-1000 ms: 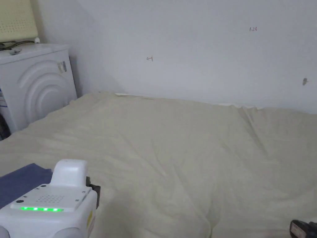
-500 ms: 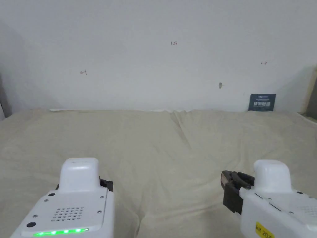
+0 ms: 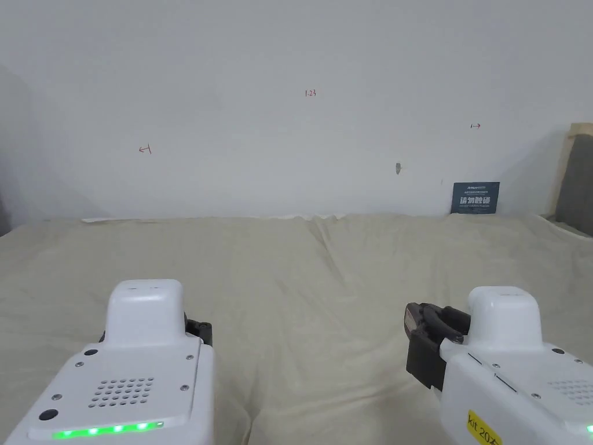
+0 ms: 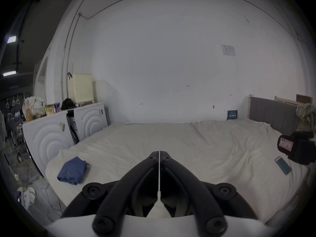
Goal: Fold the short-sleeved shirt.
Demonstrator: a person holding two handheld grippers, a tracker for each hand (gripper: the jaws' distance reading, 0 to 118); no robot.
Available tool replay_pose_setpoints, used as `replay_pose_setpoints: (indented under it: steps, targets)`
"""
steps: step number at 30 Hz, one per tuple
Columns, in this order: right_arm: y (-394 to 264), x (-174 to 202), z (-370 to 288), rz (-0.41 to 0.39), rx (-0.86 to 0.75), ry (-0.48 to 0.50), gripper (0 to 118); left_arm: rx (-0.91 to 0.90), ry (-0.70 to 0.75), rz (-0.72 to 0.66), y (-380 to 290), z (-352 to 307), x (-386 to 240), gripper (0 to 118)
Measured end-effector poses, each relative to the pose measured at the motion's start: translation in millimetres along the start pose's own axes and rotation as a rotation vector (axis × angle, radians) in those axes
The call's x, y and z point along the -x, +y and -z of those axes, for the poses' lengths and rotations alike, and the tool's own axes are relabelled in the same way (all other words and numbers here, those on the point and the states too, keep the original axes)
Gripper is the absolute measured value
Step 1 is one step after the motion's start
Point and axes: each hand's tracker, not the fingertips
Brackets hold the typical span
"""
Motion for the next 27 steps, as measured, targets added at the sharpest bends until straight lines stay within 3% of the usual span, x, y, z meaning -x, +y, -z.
replay_pose_setpoints:
  steps: [2,3,4,5,6,7,8,10,16,20,22,27]
  targets:
    - [2.0,1.2,-0.9,-0.01,-0.007,-0.001,30,0.0,-0.016,-0.006,1.3,-0.4,0.1,1]
    - [3.0,1.3,-1.0,-0.015,-0.008,-0.002,46,0.001,-0.028,-0.013,2.0,-0.6,0.7,1]
    - [4.2,0.7,-1.0,-0.013,-0.008,0.002,74,0.006,-0.036,-0.017,2.6,0.0,0.6,5]
    - [5.9,-1.3,-1.4,0.027,0.001,0.036,92,0.016,-0.051,-0.013,3.6,0.8,1.1,18]
    - [7.6,-3.8,-2.9,0.069,0.003,0.052,97,0.027,-0.064,-0.021,4.6,1.3,2.0,42]
    - [9.1,-4.7,-5.7,0.084,-0.014,0.072,98,0.026,-0.064,-0.021,4.0,1.9,1.8,81]
    - [10.2,-5.6,-8.5,0.087,-0.026,0.065,98,0.03,-0.07,-0.021,3.5,3.0,1.8,100]
    - [14.1,-4.3,-12.0,0.08,-0.042,0.033,98,0.025,-0.066,-0.02,2.3,3.4,1.8,116]
    - [21.2,4.2,-15.0,-0.06,-0.037,-0.123,98,0.026,-0.086,-0.01,2.8,0.2,2.2,118]
    - [18.4,1.4,-20.1,-0.028,-0.086,-0.063,98,0.033,-0.084,-0.008,3.6,1.1,2.8,118]
    - [20.4,1.2,-20.8,-0.001,-0.063,-0.093,98,0.033,-0.087,-0.009,3.7,0.8,3.0,118]
    - [17.7,4.0,-20.4,-0.092,-0.084,-0.115,98,0.045,-0.1,-0.026,2.1,0.9,5.6,118]
